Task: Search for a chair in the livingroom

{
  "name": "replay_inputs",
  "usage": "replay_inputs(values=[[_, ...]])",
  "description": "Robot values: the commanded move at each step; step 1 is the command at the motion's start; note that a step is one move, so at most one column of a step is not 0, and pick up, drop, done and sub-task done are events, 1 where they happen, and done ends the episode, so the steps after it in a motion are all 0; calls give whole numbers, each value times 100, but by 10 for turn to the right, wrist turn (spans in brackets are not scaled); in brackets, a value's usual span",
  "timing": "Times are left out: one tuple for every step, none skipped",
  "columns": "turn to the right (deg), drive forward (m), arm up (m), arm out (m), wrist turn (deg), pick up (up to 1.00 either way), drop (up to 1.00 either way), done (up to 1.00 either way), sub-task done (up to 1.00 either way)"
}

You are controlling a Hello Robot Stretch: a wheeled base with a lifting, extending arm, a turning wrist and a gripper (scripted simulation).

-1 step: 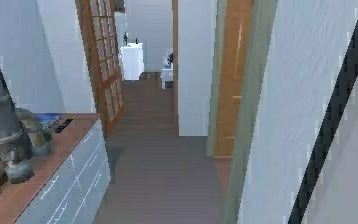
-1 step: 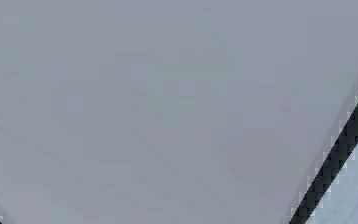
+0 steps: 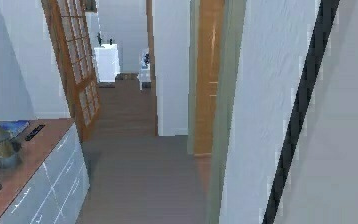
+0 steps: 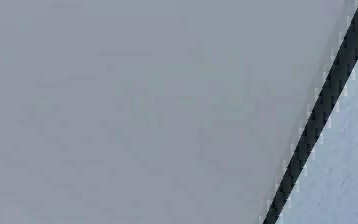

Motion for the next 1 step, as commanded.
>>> replay_inputs(values=[[0,100,0,0,0,0,0,0,0]])
